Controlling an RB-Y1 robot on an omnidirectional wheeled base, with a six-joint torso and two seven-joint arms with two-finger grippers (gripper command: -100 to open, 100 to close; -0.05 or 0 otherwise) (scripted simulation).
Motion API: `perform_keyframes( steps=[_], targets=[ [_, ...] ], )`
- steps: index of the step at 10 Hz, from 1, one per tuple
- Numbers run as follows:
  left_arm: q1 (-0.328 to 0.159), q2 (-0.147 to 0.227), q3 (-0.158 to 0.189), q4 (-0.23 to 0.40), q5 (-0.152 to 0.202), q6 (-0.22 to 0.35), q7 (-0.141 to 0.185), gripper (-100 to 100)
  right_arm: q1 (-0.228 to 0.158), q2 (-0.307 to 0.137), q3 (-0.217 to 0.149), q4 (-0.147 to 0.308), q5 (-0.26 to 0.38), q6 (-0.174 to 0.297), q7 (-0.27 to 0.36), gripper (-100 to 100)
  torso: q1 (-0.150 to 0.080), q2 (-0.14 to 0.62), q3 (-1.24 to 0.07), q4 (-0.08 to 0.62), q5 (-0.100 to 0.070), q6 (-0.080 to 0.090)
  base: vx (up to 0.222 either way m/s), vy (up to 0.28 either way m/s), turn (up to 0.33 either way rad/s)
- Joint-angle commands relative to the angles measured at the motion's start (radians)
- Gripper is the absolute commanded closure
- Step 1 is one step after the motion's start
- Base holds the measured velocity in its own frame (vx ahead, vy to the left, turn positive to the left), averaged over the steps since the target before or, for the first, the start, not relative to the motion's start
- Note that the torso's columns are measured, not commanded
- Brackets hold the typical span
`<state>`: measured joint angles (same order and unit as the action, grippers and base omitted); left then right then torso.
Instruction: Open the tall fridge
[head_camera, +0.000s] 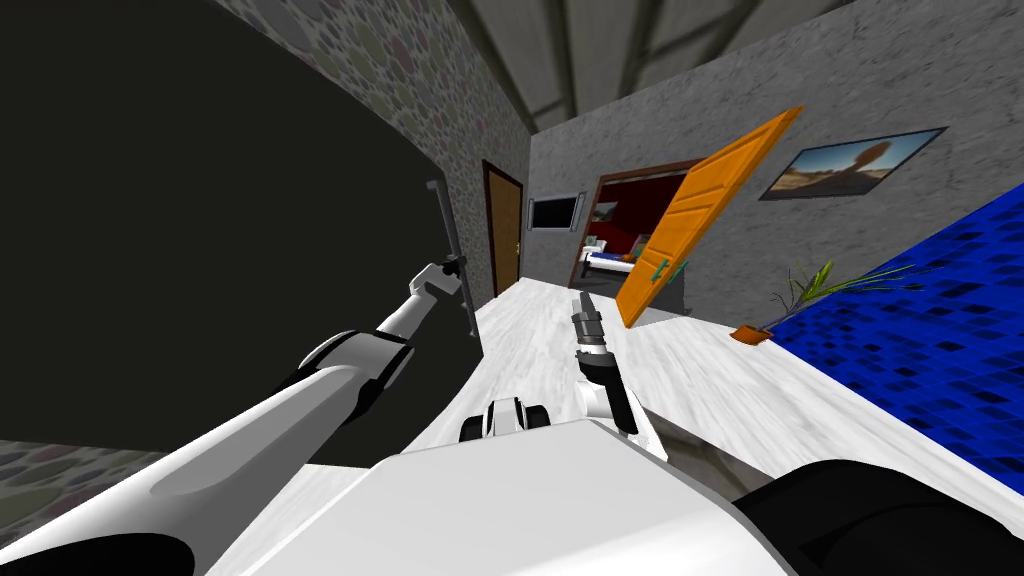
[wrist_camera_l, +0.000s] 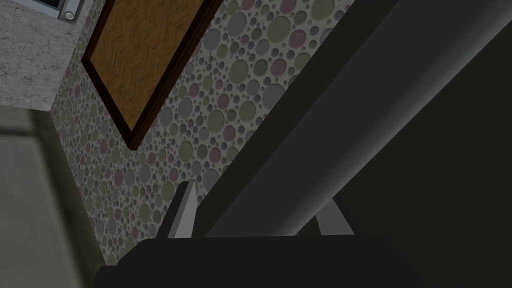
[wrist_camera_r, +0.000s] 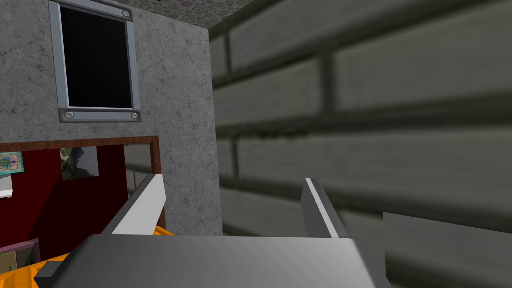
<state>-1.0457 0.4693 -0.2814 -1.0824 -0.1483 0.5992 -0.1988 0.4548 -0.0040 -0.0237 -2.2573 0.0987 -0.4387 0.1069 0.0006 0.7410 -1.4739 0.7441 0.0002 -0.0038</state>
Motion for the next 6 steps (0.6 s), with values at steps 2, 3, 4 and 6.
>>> perform_keyframes(
  steps=[2, 3, 4, 6],
  targets=[
    [-0.019, -0.002, 0.003, 0.047, -0.003, -0.010, 0.002, 100, 0.000, 0.000, 0.000, 0.000, 0.000, 0.000, 0.000, 0, 0.001, 0.000, 0.000, -0.004, 0.001, 0.001, 0.015, -0.005, -0.002],
    [-0.032, -0.025, -0.022, 0.034, 0.024, -0.009, -0.007, 100, 0.000, 0.000, 0.000, 0.000, 0.000, 0.000, 0.000, 0, 0.001, 0.000, 0.000, -0.004, 0.001, 0.002, -0.157, 0.084, -0.101],
    [-0.032, -0.025, -0.022, 0.034, 0.024, -0.009, -0.007, 100, -0.001, 0.000, 0.000, 0.000, 0.000, 0.000, 0.000, 0, 0.002, 0.005, 0.003, -0.006, 0.001, 0.009, -0.206, 0.105, -0.147],
    [-0.044, -0.048, -0.047, 0.018, 0.050, -0.007, -0.015, 100, -0.001, 0.000, 0.000, 0.000, 0.000, 0.000, 0.000, 0, 0.000, 0.000, 0.000, -0.004, 0.001, 0.003, -0.191, 0.079, -0.082]
  ],
)
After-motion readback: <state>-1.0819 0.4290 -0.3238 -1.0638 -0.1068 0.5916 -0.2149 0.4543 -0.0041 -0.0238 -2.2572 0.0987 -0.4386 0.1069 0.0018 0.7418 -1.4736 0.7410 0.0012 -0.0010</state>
